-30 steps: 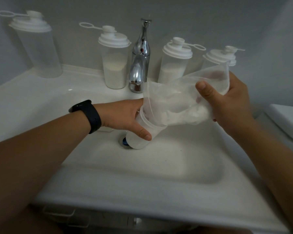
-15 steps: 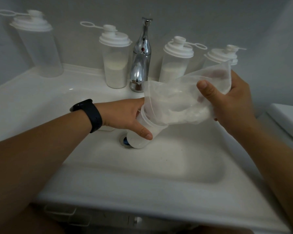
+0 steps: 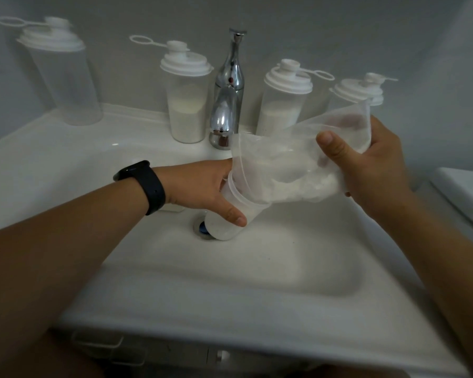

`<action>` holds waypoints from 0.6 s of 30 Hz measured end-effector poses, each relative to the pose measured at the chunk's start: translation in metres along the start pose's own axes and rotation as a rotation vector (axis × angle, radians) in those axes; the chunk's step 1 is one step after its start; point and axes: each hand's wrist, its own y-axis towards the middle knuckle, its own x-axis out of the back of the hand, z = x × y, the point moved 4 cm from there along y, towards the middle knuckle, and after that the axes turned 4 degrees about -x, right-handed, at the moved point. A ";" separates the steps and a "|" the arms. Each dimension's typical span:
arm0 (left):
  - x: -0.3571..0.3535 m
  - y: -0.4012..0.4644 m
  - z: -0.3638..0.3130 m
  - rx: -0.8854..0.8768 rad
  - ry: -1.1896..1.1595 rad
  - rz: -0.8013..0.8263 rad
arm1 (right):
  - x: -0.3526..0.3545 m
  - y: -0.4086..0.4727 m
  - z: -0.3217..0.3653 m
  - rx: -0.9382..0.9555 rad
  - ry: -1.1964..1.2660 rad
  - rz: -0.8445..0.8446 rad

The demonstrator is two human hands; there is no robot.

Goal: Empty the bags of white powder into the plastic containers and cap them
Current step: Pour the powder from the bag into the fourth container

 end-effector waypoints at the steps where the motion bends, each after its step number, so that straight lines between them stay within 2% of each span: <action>1: 0.000 0.001 0.001 -0.003 -0.002 -0.002 | 0.000 0.000 -0.001 -0.005 0.000 0.002; 18: 0.000 0.001 -0.001 -0.008 -0.012 -0.004 | 0.001 0.000 -0.001 0.008 -0.020 0.001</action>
